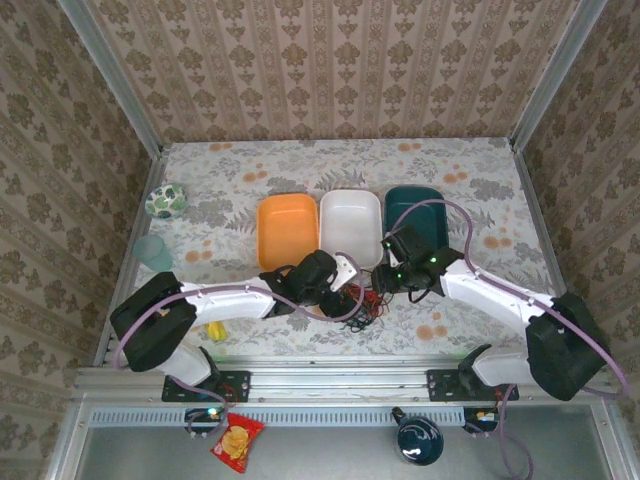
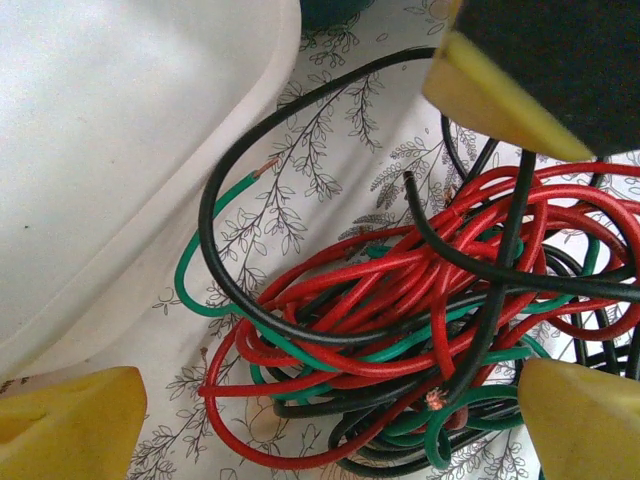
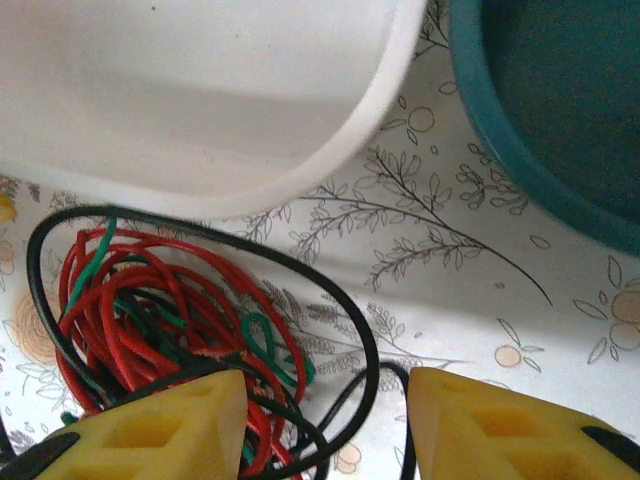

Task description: Untangle the cables

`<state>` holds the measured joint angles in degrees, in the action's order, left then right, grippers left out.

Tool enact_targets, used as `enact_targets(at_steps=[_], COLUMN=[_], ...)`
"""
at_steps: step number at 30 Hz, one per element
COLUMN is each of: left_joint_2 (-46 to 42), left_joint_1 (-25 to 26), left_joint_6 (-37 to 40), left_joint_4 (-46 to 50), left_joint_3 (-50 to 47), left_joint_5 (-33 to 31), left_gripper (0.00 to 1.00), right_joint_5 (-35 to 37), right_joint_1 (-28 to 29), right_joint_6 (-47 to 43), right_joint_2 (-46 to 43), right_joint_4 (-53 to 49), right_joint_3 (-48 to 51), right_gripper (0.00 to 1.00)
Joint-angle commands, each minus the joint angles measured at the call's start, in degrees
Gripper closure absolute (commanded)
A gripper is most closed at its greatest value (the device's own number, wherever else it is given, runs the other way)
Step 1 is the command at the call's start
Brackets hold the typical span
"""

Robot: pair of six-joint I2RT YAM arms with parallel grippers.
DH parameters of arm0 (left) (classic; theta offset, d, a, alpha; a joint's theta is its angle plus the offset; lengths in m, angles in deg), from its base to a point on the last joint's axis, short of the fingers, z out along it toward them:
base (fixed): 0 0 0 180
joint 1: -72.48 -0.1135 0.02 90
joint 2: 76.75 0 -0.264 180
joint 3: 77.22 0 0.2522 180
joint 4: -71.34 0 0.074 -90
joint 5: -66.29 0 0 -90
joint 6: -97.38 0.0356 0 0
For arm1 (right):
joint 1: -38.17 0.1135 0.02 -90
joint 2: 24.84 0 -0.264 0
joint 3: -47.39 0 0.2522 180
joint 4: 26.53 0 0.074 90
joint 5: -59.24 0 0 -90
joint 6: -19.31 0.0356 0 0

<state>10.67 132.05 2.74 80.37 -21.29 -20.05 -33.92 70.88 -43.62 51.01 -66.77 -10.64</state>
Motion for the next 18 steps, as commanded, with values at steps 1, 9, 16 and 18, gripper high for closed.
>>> enact_targets(at_steps=[1,9,16,18], left_joint_2=[1.21,3.01,4.07,4.4], left_joint_1=[0.55,0.55,0.59,0.59], left_joint_6=[1.57,1.94,2.16,1.88], left_joint_4=[-0.97,-1.59,-1.43,-1.85], left_joint_3=[0.28,-0.24,-1.1,-1.69], left_joint_5=[-1.48,-3.64,-4.69,-5.18], left_gripper=[0.04,0.06,0.1,0.11], right_joint_5=[-1.3,-1.94,-3.87,-4.86], right_joint_1=[-0.19,-0.32,-0.41,-0.37], right_joint_6=[0.62,1.21,-0.99,-1.94], right_joint_2=[2.52,6.7,4.29,0.81], right_joint_4=[2.37,4.23,4.41,4.51], right_joint_3=[-1.96,-1.23,0.01,0.15], right_gripper=[0.54,0.55,0.54,0.54])
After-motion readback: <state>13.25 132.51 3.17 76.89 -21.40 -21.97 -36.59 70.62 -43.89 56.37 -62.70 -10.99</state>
